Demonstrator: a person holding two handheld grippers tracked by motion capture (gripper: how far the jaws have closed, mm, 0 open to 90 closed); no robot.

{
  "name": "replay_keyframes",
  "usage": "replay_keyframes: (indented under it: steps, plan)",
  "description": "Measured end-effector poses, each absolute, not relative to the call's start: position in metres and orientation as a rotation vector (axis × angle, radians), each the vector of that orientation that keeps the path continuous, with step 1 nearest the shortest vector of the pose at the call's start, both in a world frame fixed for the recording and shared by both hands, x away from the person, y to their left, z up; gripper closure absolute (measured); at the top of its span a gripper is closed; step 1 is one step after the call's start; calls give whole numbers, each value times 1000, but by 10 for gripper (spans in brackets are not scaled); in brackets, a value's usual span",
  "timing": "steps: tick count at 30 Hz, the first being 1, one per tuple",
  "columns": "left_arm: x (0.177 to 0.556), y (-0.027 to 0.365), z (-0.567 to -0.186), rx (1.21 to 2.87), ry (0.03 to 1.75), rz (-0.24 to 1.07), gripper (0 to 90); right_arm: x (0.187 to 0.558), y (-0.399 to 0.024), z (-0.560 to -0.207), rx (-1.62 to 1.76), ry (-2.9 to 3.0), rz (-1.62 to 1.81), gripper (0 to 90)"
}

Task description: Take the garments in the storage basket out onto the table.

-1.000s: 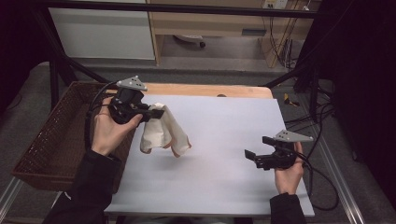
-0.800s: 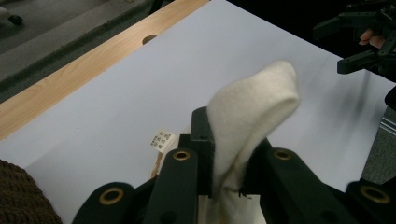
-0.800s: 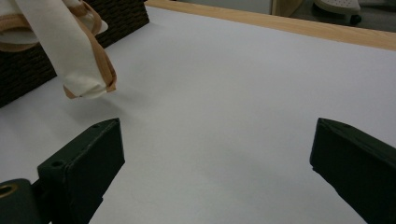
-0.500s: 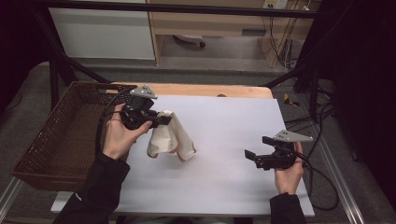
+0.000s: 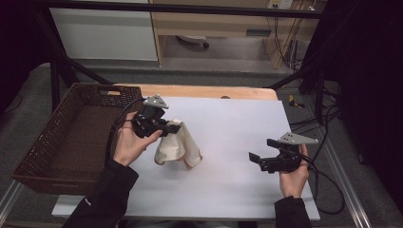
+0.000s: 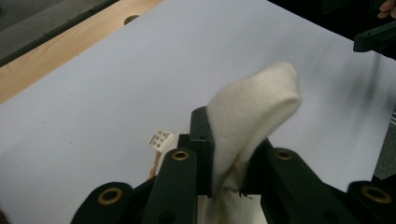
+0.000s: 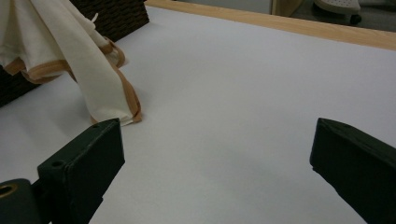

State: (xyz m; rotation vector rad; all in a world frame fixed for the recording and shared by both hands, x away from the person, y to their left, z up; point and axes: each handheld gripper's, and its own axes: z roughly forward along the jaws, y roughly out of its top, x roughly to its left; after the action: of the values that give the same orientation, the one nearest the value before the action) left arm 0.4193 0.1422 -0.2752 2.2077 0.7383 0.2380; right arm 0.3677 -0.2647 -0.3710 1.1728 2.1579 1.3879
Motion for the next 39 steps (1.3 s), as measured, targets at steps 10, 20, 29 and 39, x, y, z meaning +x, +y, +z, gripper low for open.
replay_keyframes:
  steps: [10, 20, 29, 39]
  plan:
    - [420, 136, -292, 2217, 740, 210, 777, 368, -265, -371, 1172, 2158, 1388, 32]
    - [420, 129, -310, 2248, 740, 201, 752, 368, -265, -371, 1172, 2160, 1386, 32]
    - [419, 128, -319, 2269, 747, 210, 688, 368, -265, -371, 1173, 2158, 1388, 33]
    - [420, 129, -325, 2304, 774, 242, 287, 368, -265, -371, 1172, 2160, 1385, 32]
